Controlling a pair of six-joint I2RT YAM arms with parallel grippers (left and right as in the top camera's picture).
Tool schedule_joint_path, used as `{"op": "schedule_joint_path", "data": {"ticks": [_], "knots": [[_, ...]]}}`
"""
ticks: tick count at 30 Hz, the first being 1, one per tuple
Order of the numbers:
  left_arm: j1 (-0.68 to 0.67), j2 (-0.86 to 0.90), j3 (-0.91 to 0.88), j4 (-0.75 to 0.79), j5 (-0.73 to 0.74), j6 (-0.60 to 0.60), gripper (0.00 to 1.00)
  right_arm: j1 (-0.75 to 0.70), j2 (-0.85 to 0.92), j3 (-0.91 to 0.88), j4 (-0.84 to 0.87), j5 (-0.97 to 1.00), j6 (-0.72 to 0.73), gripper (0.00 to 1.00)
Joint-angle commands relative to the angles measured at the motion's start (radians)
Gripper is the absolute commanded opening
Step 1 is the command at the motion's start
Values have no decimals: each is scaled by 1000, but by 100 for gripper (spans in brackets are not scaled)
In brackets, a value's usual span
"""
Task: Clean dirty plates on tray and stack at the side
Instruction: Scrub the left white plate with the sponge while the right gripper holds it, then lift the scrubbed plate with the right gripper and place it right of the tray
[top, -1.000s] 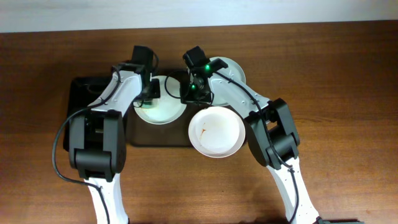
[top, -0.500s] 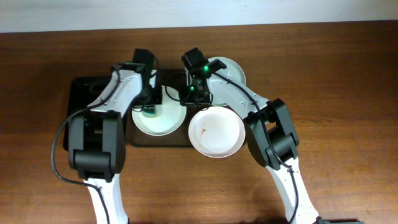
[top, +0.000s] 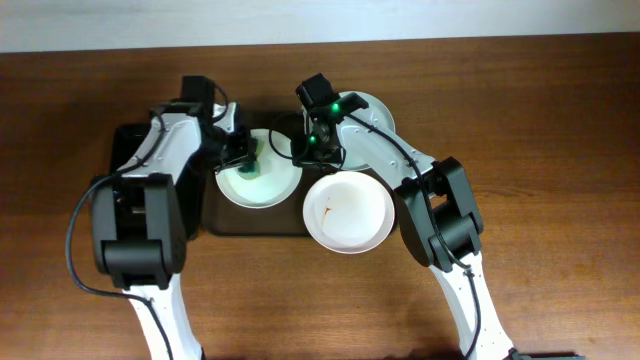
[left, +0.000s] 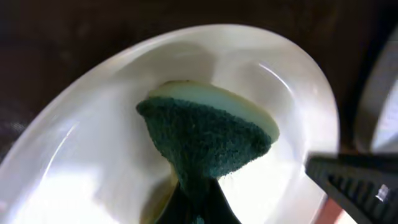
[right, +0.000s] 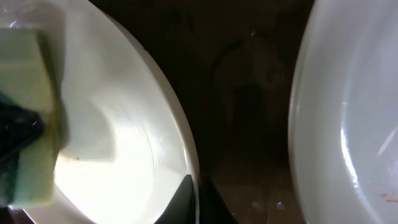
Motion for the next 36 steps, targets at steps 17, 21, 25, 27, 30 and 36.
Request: {"op": "schedule_joint_path", "data": {"ticks": [17,21,25,27,30,36], "knots": [[176,23,337,-396,187,134,1,-40,-304,0,-155,321,-48,4],[173,23,373,-425,-87,100,1,-33,-368,0,-233,610,-48,4],[145,24,373,-420,-163,92,1,104,-379,0,-257,1069,-49,4],[130,24,373,-415,-163,92,1,209,-379,0,-254,1310,-48,4],[103,24,372,-404,-199,92,1,355,-378,0,-256,1607,17,4],[97,24,372,-404,-212,92,1,414,-378,-2,-256,1763,39,4]]}}
